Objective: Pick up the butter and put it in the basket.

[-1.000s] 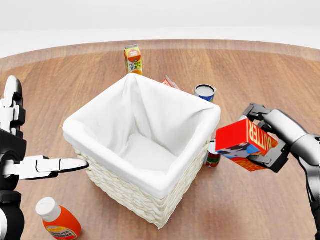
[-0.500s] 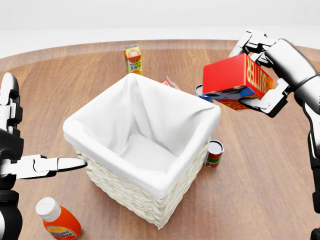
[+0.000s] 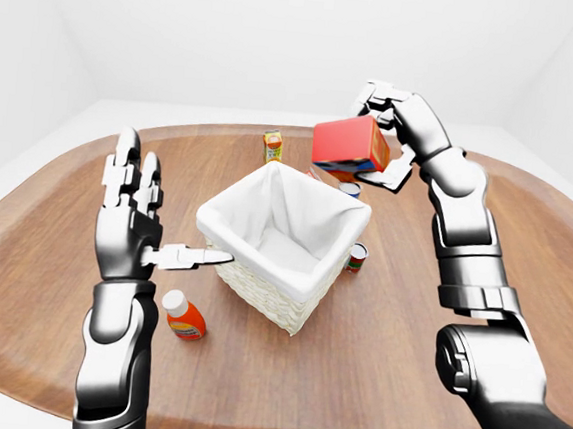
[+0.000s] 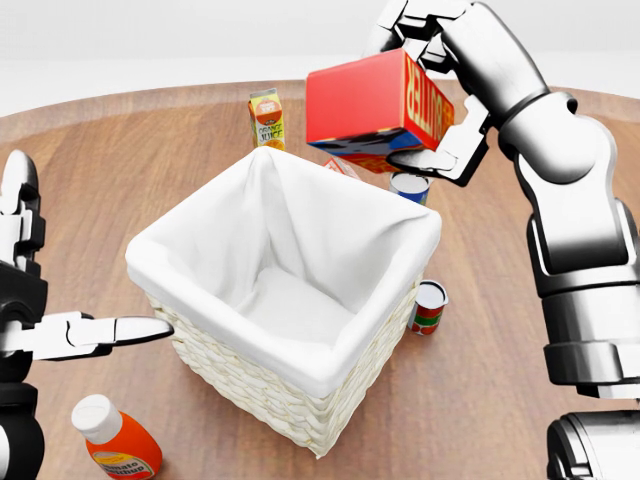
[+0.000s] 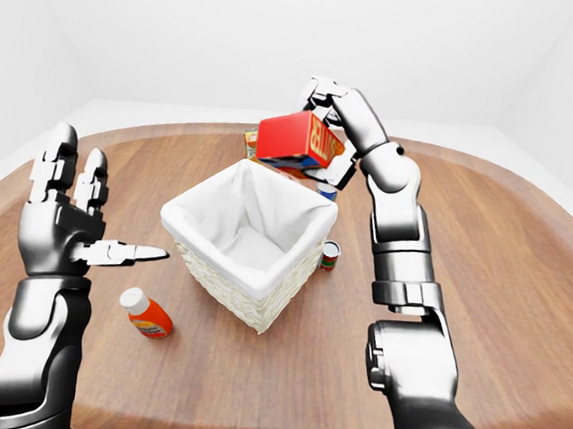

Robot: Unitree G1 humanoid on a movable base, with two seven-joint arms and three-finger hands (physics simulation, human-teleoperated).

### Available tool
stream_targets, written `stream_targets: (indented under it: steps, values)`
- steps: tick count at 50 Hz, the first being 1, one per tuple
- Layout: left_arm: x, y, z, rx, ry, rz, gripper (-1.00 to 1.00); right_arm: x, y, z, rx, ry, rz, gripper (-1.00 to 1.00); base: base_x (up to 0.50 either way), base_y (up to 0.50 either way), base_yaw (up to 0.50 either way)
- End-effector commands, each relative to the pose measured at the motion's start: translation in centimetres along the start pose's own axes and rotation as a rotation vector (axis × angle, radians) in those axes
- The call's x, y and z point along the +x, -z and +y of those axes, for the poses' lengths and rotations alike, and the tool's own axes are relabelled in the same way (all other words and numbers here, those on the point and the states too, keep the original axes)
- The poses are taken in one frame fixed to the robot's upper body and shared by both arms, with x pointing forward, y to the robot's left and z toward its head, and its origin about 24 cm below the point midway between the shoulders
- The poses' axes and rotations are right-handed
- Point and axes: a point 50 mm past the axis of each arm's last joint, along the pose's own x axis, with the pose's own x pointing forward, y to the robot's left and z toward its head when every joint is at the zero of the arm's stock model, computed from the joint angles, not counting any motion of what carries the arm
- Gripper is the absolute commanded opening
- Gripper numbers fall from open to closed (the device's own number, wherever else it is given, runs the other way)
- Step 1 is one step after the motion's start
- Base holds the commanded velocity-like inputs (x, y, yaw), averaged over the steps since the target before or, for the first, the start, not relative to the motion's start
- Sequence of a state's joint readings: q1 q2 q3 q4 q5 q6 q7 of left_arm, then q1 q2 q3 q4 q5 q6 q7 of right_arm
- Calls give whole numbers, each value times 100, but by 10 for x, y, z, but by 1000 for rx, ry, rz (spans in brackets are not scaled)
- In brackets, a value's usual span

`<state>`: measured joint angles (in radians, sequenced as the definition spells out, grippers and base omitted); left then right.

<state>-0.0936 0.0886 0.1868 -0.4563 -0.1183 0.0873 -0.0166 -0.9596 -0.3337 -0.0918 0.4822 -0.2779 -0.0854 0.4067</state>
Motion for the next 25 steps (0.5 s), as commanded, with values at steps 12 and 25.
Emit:
stream_targets:
  steps: [12, 25]
  values:
    - [-2, 3, 1, 1, -5, 14, 100, 16, -22, 42, 198, 13, -53, -100, 0, 0, 0]
    - [-2, 1, 2, 3, -5, 9, 100, 22, -19, 73, 334, 3, 11, -100, 0, 0, 0]
